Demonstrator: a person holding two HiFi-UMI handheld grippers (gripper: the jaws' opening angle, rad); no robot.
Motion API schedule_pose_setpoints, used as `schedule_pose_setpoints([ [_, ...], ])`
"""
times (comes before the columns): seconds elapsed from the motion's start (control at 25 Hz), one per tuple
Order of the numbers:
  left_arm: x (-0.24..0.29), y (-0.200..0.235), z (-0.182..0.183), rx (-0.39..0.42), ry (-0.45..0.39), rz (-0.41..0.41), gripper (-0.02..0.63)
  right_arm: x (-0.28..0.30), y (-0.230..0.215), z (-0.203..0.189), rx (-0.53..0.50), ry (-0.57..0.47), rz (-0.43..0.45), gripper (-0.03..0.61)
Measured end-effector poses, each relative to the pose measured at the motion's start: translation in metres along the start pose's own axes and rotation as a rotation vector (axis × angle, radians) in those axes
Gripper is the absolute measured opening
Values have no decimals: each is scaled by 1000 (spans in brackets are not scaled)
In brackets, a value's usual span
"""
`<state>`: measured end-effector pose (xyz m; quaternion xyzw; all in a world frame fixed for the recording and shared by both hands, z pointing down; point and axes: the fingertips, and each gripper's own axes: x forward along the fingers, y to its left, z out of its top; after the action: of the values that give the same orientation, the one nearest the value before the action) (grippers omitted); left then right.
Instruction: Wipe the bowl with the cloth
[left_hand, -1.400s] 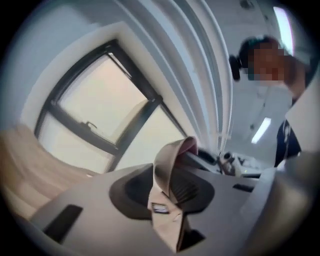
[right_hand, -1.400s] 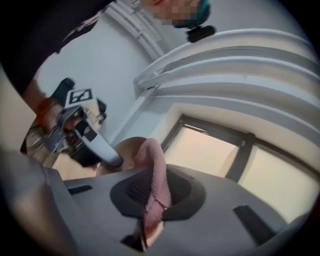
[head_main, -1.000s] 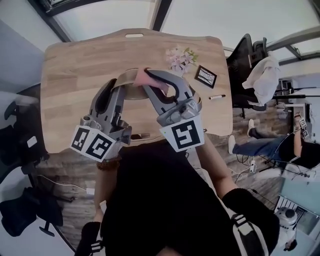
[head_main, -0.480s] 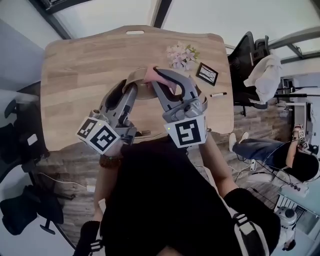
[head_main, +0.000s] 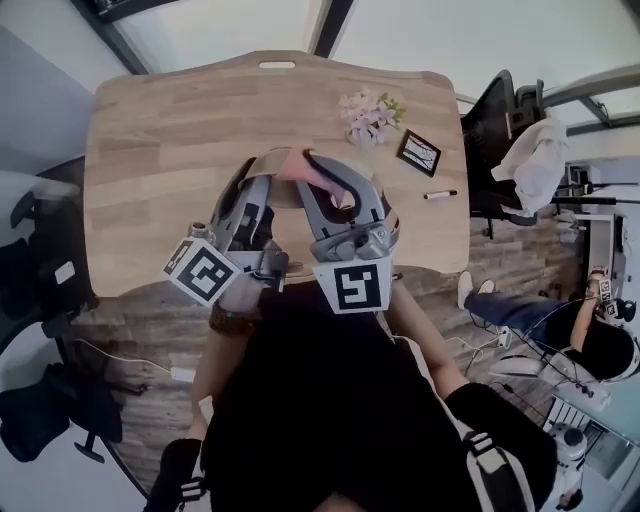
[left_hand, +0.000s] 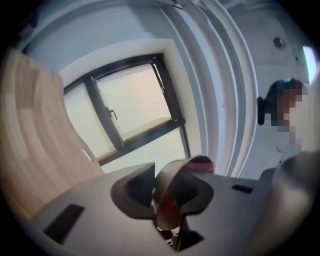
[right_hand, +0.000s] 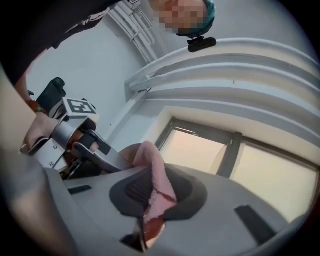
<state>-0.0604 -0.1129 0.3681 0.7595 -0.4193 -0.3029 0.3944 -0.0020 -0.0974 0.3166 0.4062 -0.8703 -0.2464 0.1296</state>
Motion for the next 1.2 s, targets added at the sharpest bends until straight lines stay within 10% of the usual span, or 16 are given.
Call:
schedule_pose_setpoints([
  [0.16,-1,-3,8,-94,-102,-12,86,1,-4,8,13,-24,-31,34],
  [0.44,10,-13,-14,260,178,-24,72,-1,-28,-6,281,-13,-60,25],
  [0.84,6,-5,10,-333,-154,-54,46,1,-27,23,410,-139,-103,37],
  [1.0,-4,4,20,-323,-207,-33,51,2,-7,21,337,-100,-30,49],
  [1.2,-31,83,34,-242,-213,298,26,-11,42,-17,200,75,196,20],
])
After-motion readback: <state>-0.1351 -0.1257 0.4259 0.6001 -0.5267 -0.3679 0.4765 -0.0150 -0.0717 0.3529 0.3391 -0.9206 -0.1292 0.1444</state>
